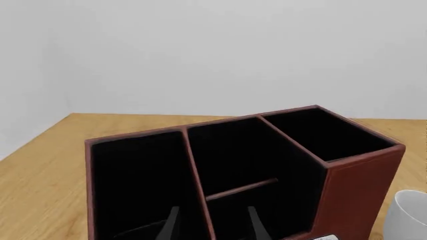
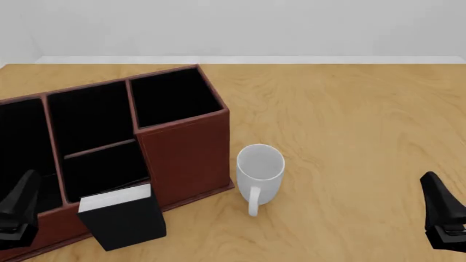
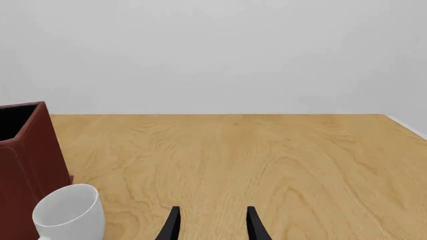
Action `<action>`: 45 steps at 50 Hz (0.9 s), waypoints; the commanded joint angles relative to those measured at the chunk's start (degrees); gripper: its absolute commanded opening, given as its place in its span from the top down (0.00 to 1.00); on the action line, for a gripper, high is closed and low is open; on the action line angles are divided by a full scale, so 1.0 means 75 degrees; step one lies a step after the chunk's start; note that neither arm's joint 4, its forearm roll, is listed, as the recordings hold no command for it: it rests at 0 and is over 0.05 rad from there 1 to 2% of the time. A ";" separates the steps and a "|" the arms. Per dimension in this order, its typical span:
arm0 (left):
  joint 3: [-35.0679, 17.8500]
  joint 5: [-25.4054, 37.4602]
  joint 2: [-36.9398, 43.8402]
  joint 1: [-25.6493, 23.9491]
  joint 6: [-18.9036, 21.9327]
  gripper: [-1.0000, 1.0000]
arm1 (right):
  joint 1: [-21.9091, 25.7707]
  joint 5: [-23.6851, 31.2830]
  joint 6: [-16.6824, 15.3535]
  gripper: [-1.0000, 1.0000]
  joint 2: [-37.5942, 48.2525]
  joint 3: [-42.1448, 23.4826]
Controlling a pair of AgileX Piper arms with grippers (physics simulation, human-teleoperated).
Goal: Pick up the book and place it in the front compartment of the caddy.
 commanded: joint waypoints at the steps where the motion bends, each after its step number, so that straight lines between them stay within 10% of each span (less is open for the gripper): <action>1: 0.0040 -0.0164 0.0231 -0.0151 0.0085 0.00 | -0.0005 0.0002 0.0019 0.00 0.0036 -0.0024; 19: -0.0292 0.0076 -0.0031 -0.0415 0.0892 0.00 | -0.0003 -0.0015 -0.0011 0.00 0.0037 -0.0022; 45: -0.3715 0.1640 0.4227 -0.3170 0.2846 0.00 | -0.0004 -0.0044 0.0002 0.00 0.0073 -0.0022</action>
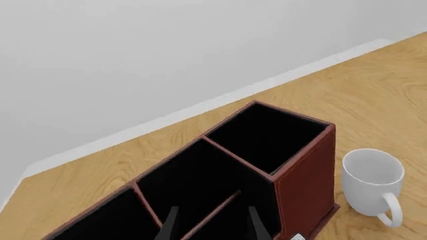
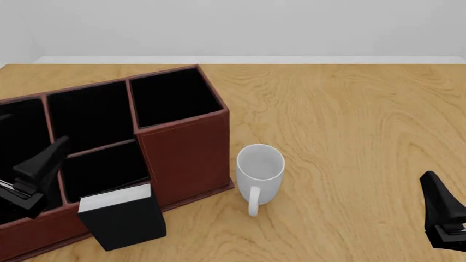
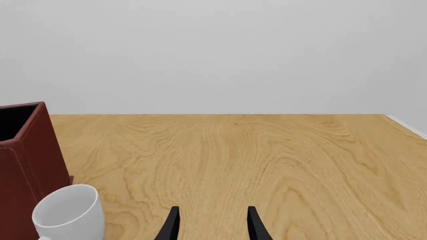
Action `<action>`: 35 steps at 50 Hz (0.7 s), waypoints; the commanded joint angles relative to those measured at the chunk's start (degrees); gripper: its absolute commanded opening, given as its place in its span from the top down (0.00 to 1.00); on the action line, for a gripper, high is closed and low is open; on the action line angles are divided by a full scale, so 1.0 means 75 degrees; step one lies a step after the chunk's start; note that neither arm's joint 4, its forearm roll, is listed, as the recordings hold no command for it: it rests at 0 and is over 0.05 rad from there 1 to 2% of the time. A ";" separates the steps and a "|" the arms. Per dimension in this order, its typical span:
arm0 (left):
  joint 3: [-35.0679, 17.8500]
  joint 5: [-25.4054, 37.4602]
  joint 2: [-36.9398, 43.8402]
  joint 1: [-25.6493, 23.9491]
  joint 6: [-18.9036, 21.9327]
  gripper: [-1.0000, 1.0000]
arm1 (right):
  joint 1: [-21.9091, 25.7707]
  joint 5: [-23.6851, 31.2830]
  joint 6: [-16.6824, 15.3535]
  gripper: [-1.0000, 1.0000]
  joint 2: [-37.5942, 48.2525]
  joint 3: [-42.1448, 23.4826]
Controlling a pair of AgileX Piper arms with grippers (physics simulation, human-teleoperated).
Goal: Pick up the book and place it in the front compartment of the caddy.
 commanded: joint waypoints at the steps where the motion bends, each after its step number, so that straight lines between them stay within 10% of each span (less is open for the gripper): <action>1: -0.1388 0.0955 0.1642 -0.1127 0.0811 0.00 | -0.0001 -0.0007 0.0006 0.00 0.0016 -0.0006; 11: -0.2403 0.2546 0.2534 -0.1744 0.1639 0.00 | 0.0002 -0.0016 -0.0016 0.00 0.0014 -0.0005; 15: -0.3034 0.3461 0.2923 -0.1936 0.1175 0.00 | 0.0000 -0.0051 0.0004 0.00 0.0048 0.0006; 35: -0.2540 0.5051 0.2743 -0.2965 0.1688 0.00 | 0.0001 -0.0053 -0.0013 0.00 0.0042 0.0007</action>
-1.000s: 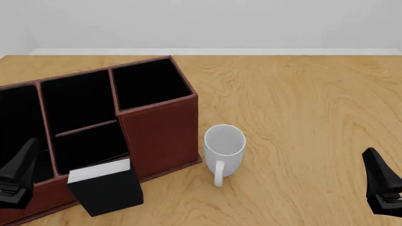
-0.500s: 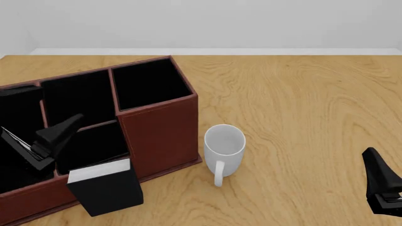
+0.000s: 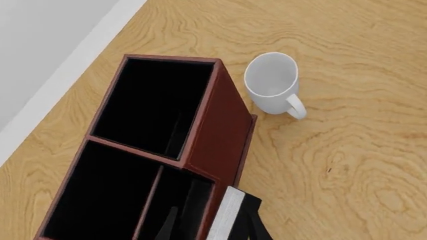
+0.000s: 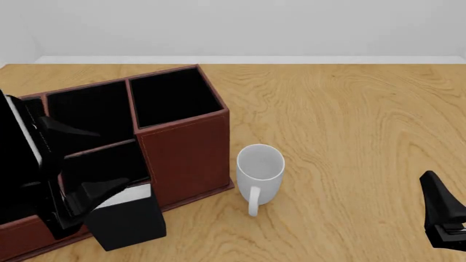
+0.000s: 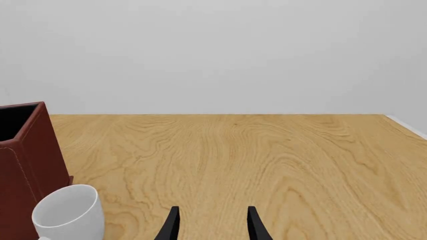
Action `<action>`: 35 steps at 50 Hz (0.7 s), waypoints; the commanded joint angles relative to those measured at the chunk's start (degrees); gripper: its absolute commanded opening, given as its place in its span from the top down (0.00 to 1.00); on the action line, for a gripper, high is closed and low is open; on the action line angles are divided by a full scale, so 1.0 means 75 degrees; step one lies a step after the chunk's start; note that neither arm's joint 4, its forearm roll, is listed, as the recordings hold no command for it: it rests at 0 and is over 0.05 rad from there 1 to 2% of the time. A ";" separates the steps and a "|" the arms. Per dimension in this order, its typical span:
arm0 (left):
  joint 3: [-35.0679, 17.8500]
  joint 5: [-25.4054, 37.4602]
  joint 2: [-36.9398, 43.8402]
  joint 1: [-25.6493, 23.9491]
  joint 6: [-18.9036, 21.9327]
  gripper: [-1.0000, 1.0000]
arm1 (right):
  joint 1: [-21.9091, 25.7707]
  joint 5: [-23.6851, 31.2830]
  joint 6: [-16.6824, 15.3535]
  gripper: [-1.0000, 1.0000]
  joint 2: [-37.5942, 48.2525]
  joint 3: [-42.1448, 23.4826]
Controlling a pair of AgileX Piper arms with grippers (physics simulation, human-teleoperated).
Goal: Pick up the book and place it in the front compartment of the caddy.
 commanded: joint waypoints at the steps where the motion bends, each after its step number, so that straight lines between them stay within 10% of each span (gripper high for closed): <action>1: 0.0161 0.0805 0.0093 -0.0439 0.0412 0.00 | 0.0001 -0.0022 -0.0012 0.00 0.0012 0.0005; 11: 0.0832 0.0545 -0.0037 0.0154 0.1419 0.00 | 0.0000 -0.0010 0.0003 0.00 0.0008 0.0003; 35: 0.1462 0.0060 0.0589 0.0900 0.1962 0.00 | 0.0000 -0.0009 0.0002 0.00 0.0004 0.0004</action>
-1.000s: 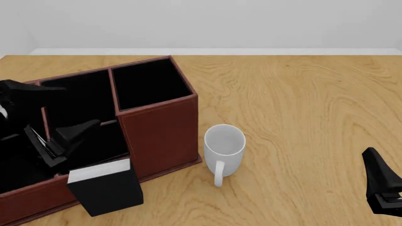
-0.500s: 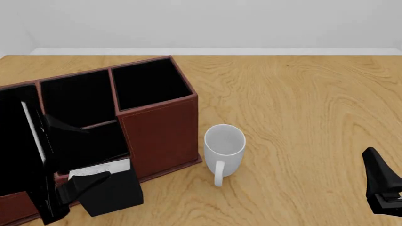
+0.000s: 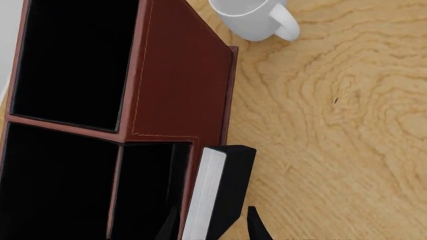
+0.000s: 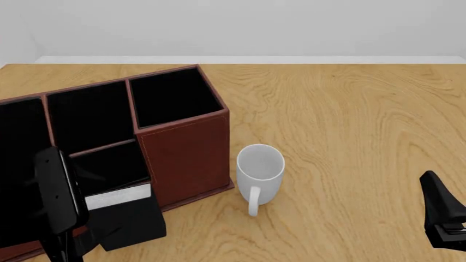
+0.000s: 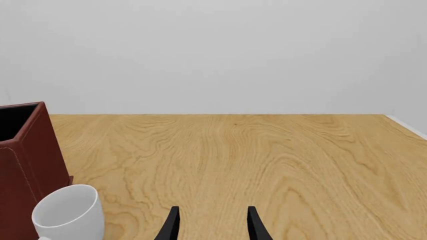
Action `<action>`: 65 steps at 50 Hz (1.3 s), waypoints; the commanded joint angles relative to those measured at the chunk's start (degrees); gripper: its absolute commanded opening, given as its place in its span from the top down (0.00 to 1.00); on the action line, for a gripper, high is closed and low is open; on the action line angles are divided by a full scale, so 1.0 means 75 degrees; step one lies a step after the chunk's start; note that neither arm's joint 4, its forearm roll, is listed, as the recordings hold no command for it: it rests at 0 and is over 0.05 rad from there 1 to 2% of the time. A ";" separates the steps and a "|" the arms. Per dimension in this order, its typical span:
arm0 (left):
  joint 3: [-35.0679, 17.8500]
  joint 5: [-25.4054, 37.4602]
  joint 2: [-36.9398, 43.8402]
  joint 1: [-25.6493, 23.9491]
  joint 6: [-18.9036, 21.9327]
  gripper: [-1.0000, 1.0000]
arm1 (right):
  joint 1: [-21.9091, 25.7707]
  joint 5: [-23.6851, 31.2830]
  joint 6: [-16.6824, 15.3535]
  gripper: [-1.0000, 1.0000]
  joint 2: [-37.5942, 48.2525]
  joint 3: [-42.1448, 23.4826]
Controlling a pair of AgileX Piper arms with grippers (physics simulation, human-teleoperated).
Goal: Pick up the book and place it in the front compartment of the caddy.
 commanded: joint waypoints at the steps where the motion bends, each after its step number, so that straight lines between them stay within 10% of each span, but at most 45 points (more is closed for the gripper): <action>1: 0.0191 -0.0264 0.0253 0.0360 0.0334 0.00 | 0.0000 0.0000 0.0002 0.00 -0.0001 0.0002; 54: 0.0653 -0.1131 0.0649 0.0011 0.0350 0.00 | -0.0001 -0.0025 0.0002 0.00 0.0019 0.0005; 55: 0.0606 -0.1136 0.0445 -0.0094 0.0286 1.00 | -0.0001 -0.0017 0.0003 0.00 0.0013 0.0003; 65: 0.0488 -0.0764 -0.1234 -0.1020 0.0873 1.00 | -0.0001 -0.0042 0.0002 0.00 0.0036 0.0006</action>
